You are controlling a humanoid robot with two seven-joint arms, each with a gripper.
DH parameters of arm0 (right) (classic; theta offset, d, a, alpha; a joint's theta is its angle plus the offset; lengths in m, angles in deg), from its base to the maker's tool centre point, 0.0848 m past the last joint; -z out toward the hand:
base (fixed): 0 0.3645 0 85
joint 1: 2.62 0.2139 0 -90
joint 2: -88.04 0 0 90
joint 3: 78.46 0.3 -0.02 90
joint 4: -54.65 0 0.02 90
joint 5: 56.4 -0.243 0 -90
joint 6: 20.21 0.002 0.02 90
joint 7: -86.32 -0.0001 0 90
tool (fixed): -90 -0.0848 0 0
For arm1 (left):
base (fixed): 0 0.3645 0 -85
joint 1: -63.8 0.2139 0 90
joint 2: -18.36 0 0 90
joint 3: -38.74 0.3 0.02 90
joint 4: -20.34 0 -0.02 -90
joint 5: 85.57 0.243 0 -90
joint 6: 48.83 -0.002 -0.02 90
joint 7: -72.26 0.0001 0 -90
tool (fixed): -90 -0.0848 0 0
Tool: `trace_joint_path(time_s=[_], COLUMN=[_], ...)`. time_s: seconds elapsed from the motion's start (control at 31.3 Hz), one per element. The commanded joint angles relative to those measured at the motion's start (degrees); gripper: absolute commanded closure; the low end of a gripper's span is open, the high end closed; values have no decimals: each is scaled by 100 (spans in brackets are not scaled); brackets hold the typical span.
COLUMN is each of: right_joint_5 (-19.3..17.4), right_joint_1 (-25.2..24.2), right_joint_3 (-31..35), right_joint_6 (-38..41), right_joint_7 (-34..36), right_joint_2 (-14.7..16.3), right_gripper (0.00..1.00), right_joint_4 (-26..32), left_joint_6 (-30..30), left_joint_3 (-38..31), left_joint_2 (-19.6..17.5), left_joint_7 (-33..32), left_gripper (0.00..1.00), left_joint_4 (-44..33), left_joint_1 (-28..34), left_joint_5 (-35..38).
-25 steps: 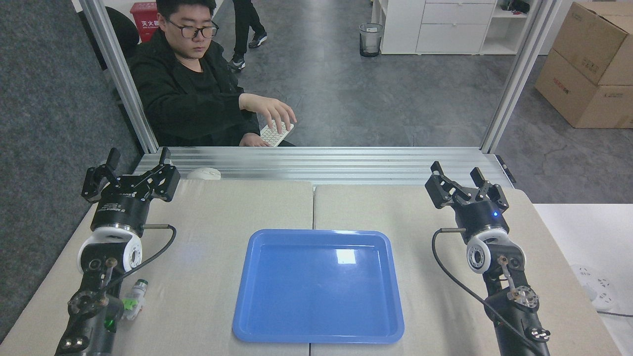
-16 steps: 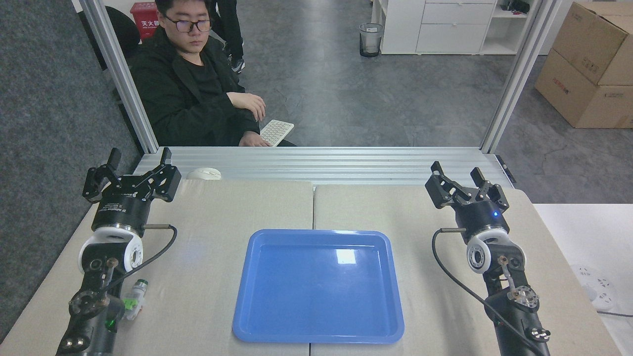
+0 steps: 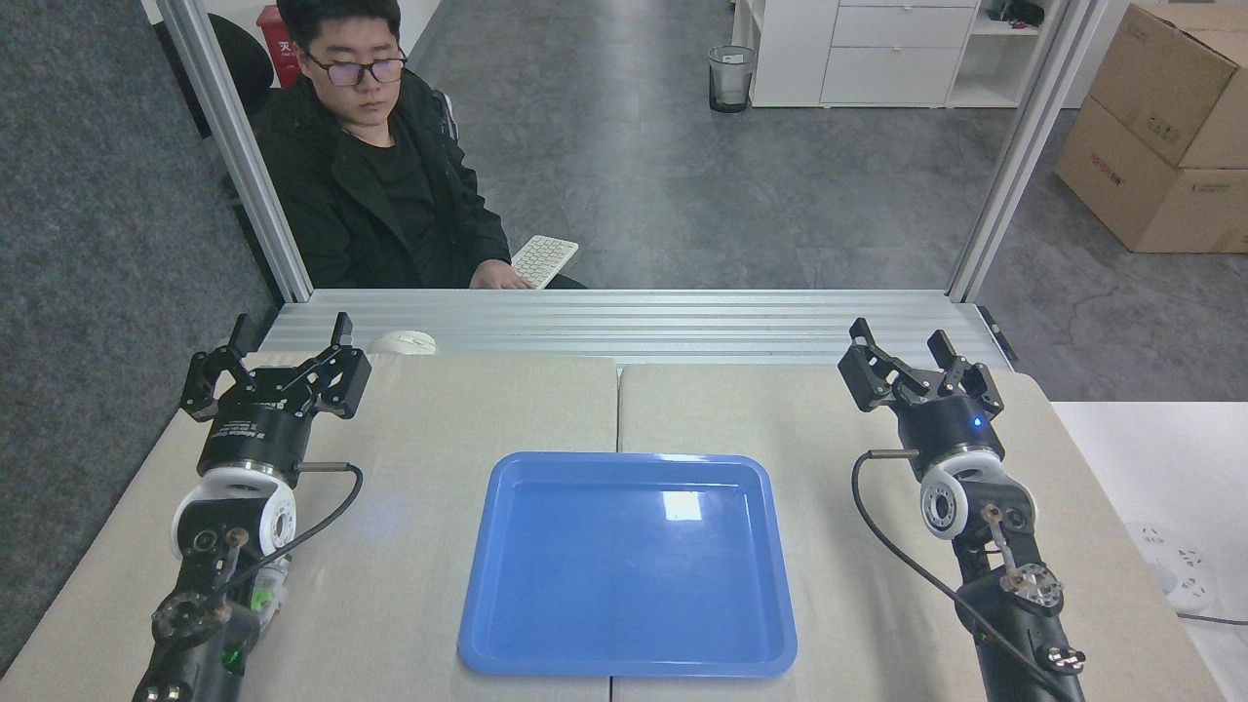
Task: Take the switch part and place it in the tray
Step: 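Raise the left gripper and open it above the table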
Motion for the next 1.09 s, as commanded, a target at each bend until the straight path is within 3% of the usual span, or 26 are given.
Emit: trace_joint_path(time_s=[0.0, 1.06], right_joint_5=[-2, -2], right_joint_1=[0, 0], right_joint_3=[0, 0], right_joint_6=[2, 2], right_joint_7=[-4, -4], right_joint_2=[3, -6], right_gripper=[0, 0], right_joint_4=[0, 0], left_joint_6=[17, -9], left_joint_3=[16, 227], left_joint_2=[333, 430], left_joint_7=[-2, 7], left_gripper=[1, 1], left_joint_4=[-56, -30], left_joint_1=[113, 95], left_joint_5=[33, 33])
